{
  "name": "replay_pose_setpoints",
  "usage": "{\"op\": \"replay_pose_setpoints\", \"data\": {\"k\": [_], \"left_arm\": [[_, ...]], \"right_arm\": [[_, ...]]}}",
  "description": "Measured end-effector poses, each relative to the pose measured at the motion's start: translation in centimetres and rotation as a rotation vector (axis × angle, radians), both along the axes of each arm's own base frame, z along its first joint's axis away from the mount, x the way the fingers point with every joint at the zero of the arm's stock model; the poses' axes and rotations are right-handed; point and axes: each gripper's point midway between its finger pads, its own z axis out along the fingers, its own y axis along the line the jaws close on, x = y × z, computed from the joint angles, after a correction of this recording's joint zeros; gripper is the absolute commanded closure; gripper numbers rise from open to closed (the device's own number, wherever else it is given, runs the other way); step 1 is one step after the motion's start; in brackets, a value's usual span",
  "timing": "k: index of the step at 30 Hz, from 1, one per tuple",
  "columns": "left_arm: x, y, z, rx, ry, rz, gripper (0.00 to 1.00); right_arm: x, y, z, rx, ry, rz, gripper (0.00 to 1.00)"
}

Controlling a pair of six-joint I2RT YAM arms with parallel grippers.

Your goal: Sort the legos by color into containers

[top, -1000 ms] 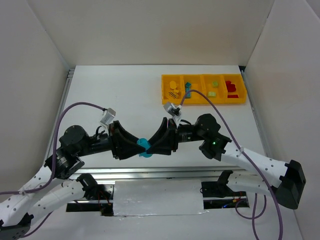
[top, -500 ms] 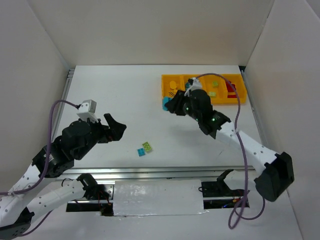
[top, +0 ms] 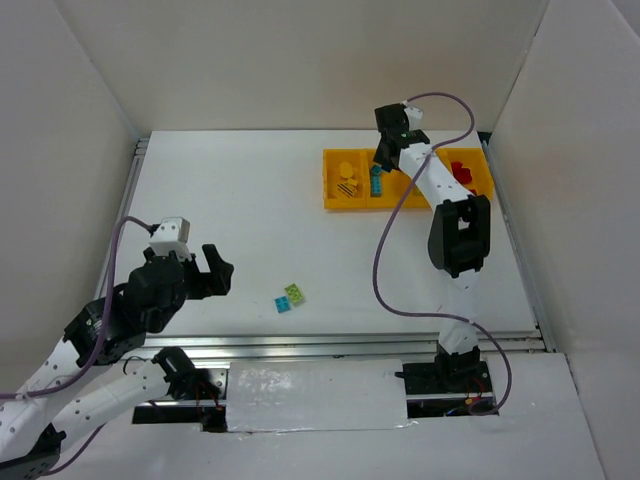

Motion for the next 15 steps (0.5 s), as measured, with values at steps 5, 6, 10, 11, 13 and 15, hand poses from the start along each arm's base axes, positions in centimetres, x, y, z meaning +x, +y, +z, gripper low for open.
{"op": "replay_pose_setpoints", "data": {"k": [5,6,10,11,13,15], "left_arm": [[0.0,-0.4,0.1,-0.003,-0.004,-0.021,0.01],[0.0,-0.4,0.1,-0.001,-0.005,-0.026,0.01],[0.1,-0.8,0.0,0.006,-0.001,-0.045,0.01],[0.1,-0.9,0.0,0.007,0.001,-0.049,0.01],[0.1,-1.1,-0.1,0.007,0.005,-0.056,0.01],[0.1,-1.2,-0.2,0.007,0.007,-0.059,0.01]], "right_arm": [[1.1,-0.8,-2.0,-0.053,0.075,0.011,0.69],[0.9,-0.9,-2.1,-0.059,0.083,0.016,0.58],[0.7,-1.0,-2.2,-0.073,0.094,0.031,0.28],[0.7,-1.0,-2.2,-0.076,0.098,0.036,0.27],[0.6,-1.0,-2.3,-0.080,0.105,0.042,0.23],[0.5,-1.0,-2.2,-0.079,0.107,0.045,0.22]]}}
